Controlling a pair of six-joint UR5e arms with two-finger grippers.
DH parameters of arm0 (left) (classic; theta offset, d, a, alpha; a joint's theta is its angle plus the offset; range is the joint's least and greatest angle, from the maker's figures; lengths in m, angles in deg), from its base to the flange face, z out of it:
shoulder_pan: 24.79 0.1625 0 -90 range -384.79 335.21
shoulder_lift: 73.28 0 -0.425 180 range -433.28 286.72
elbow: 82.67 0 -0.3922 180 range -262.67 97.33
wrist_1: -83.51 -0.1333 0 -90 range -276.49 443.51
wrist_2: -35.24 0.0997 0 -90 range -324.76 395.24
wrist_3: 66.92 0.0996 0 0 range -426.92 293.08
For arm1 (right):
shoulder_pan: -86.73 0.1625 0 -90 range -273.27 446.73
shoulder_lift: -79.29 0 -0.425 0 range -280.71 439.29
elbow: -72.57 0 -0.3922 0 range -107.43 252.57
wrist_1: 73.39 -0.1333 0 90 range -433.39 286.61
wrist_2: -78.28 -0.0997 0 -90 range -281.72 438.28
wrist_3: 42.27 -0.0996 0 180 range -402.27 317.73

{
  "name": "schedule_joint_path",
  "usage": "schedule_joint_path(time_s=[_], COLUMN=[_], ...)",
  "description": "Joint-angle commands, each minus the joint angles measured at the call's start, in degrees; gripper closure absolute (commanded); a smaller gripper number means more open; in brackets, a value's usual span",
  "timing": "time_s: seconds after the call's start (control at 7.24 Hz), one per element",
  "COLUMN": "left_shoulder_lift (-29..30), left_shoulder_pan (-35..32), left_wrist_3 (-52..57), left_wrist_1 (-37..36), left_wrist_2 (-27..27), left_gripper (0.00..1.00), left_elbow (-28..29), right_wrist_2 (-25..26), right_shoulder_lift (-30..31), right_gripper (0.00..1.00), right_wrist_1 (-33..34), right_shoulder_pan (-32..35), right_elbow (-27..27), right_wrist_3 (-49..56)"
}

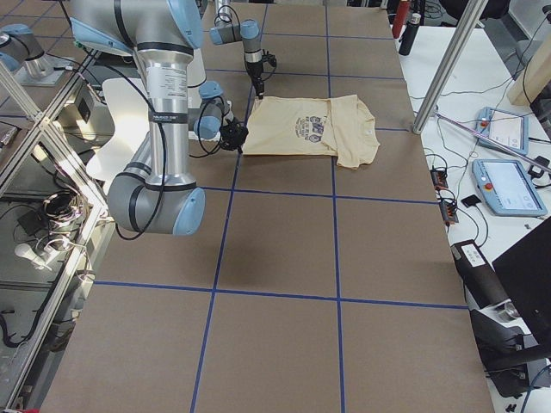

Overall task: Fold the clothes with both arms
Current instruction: 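Grasp both hem corners with the left and right grippers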

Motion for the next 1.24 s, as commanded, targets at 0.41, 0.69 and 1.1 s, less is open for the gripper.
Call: schedule_joint_path(time_s=[0.41, 0.69, 1.1], left_shoulder_lift=[-0.47, -0.38, -0.38], left_shoulder_pan=[0.09, 0.61, 0.88], left_wrist_3=[-0.10, -0.36, -0.45], left_wrist_1=[-0.27, -0.27, -0.27], left_wrist_2=[-0.07, -0.16, -0.16], left_gripper=[0.50, 0.50, 0.52], left_elbow=[-0.36, -0.01, -0.18], right_wrist_2=[-0.03, -0.03, -0.03], right_shoulder_lift=[-0.16, -0.16, 0.02], right_gripper=[1.00, 1.00, 1.00], right_wrist_1=[0.00, 0.00, 0.00], right_shoulder_pan=[0.00, 0.00, 0.00], right_elbow=[0.09, 0.09, 0.00], right_wrist_3=[0.00, 0.00, 0.00])
